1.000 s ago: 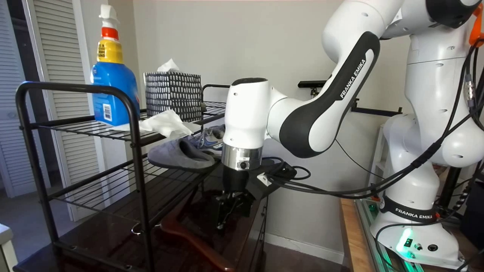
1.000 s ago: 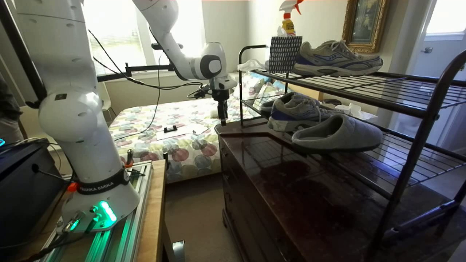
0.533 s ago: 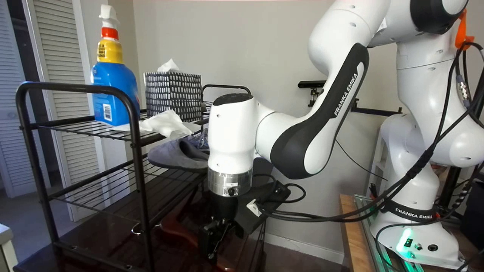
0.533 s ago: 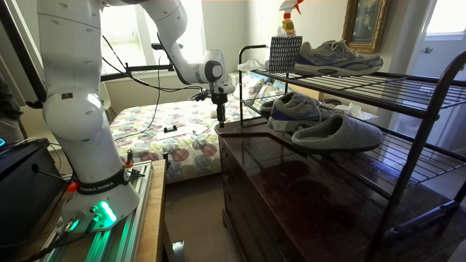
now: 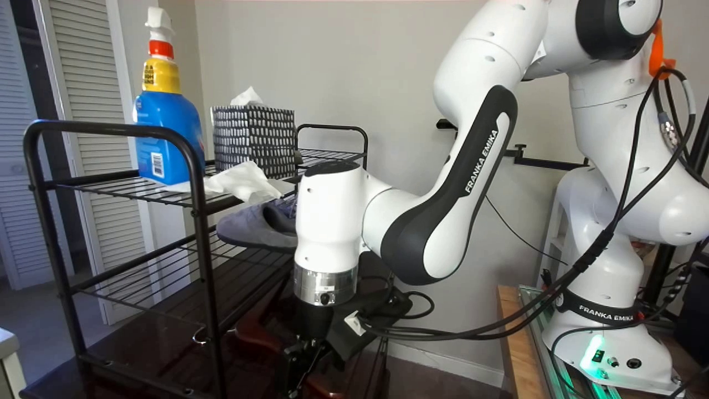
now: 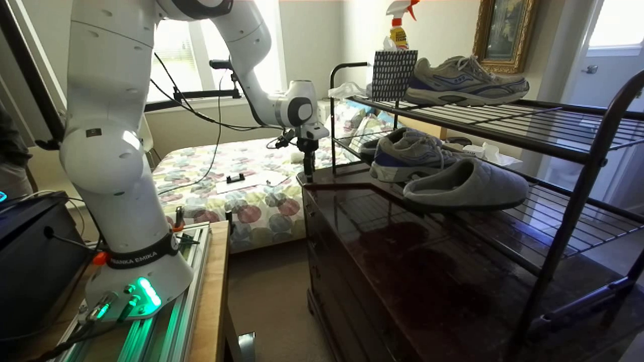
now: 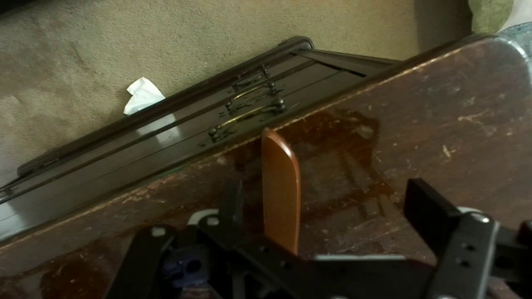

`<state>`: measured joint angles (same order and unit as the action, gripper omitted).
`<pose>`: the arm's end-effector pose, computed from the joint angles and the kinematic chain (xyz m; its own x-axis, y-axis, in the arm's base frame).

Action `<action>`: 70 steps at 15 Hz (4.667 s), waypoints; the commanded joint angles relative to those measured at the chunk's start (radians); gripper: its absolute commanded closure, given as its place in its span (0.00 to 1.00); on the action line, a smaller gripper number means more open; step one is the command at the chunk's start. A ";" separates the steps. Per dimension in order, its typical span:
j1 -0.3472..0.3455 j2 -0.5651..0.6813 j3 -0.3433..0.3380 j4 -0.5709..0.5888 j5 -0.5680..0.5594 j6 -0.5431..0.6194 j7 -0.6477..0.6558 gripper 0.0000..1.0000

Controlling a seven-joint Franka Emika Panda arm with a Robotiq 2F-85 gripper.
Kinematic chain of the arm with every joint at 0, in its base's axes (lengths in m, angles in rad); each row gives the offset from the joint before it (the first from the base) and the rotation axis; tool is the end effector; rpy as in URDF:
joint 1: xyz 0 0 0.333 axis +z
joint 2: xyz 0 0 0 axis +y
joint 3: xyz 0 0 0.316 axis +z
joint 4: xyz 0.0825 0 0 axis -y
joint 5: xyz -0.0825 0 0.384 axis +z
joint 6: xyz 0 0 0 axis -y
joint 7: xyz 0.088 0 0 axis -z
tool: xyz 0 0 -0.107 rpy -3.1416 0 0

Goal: Put the brown hanger on the right side of the shoe rack.

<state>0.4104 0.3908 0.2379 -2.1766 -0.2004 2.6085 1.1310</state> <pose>0.4498 0.3466 0.2191 0.9440 -0.3270 0.0435 -0.3253 -0.9447 -0.0423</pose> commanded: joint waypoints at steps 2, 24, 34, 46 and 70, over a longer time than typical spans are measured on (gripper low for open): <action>0.020 0.032 -0.028 0.008 0.062 0.038 -0.029 0.00; -0.009 -0.078 0.030 -0.119 0.155 0.136 -0.200 0.93; 0.018 -0.330 0.107 -0.454 0.473 0.267 -0.091 0.93; -0.034 -0.719 0.400 -0.567 0.204 -0.002 0.760 0.93; 0.045 -1.025 0.390 -0.565 0.152 -0.128 0.454 0.93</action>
<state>0.4600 -0.6275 0.6443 -2.7422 -0.0328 2.4223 1.6745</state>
